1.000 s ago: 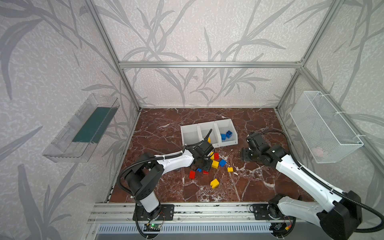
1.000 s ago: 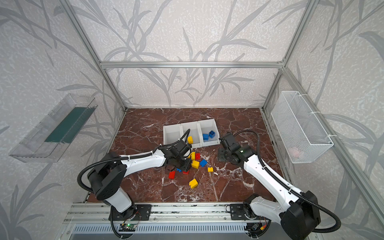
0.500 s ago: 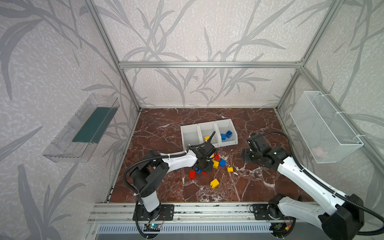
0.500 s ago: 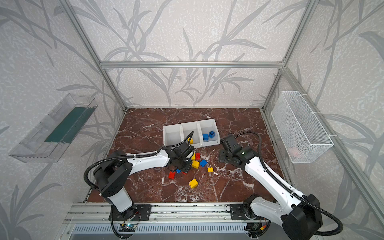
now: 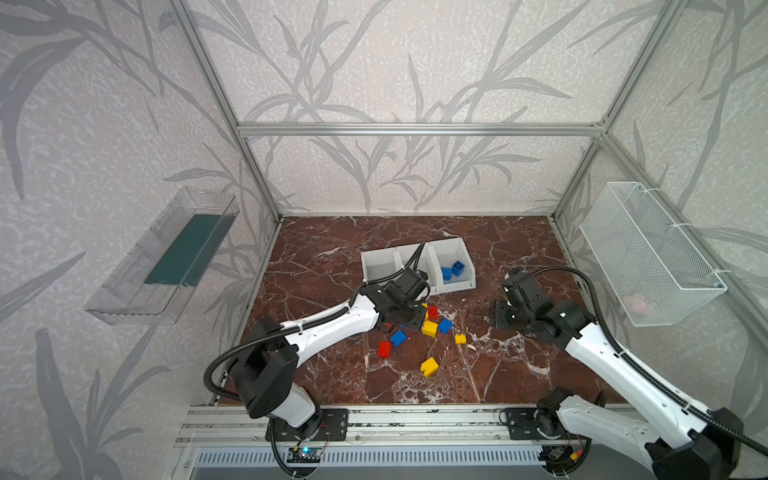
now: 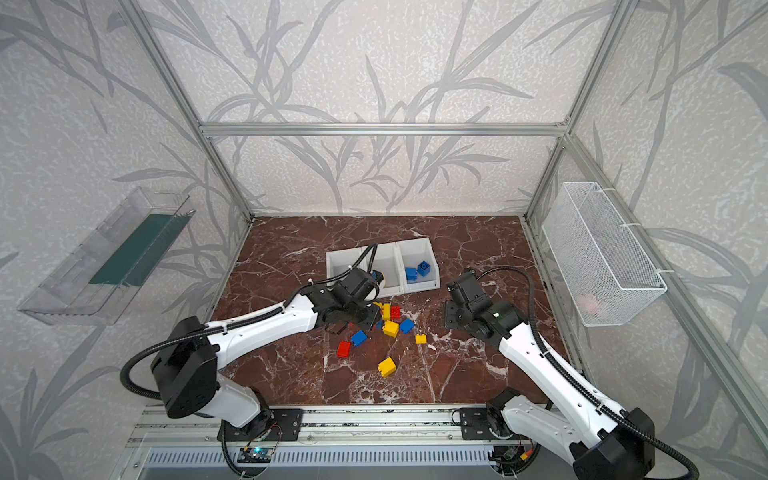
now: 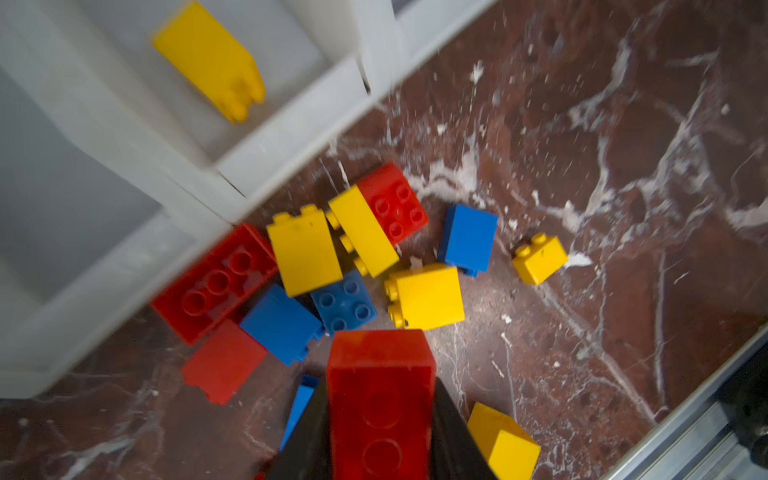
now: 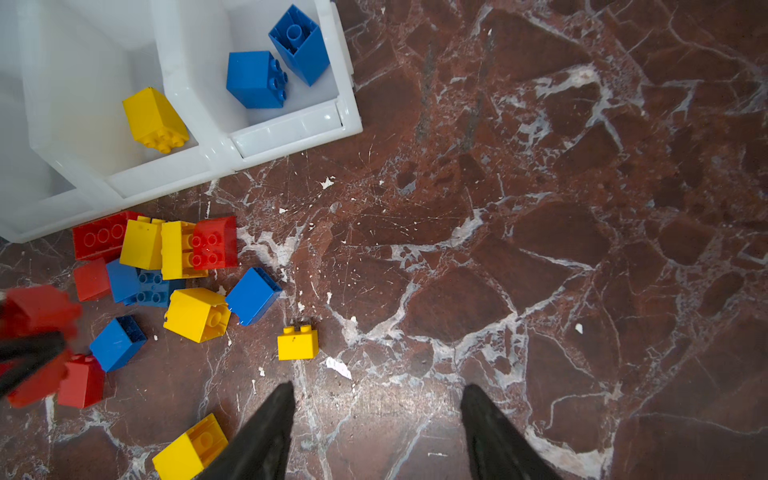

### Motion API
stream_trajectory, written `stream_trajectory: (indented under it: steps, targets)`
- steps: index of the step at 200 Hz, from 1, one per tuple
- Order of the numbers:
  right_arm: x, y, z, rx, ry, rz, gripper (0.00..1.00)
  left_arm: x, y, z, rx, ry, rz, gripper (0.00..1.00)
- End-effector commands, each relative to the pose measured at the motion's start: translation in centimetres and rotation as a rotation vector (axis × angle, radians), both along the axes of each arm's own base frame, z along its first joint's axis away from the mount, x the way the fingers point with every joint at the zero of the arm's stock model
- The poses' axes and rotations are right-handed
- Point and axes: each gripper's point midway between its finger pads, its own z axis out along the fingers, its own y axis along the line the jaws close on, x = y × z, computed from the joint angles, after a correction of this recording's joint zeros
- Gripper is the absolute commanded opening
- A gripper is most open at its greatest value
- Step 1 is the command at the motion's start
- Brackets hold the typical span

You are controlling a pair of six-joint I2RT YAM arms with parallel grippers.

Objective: Sort the legos into containers by color
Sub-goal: 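Grasp and lift a red brick with the left gripper while the right arm withdraws, then lower the red brick into the nearest compartment and open the left gripper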

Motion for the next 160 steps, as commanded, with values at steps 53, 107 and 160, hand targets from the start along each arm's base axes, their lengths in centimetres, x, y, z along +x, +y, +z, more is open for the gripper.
stream_trajectory:
  steps: [53, 107, 160]
  targets:
    - [-1.0, 0.0, -0.8, -0.011, 0.021, -0.002, 0.64, 11.6, 6.5, 2.0, 0.013, -0.089, 0.240, 0.29]
    - [-1.4, 0.3, -1.1, -0.028, 0.029, 0.019, 0.64, 12.9, 7.5, -0.6, 0.050, -0.026, 0.275, 0.34]
    - [-1.4, 0.8, -1.2, -0.020, 0.033, 0.008, 0.64, 12.8, 7.9, -0.3, 0.032, -0.028, 0.296, 0.61]
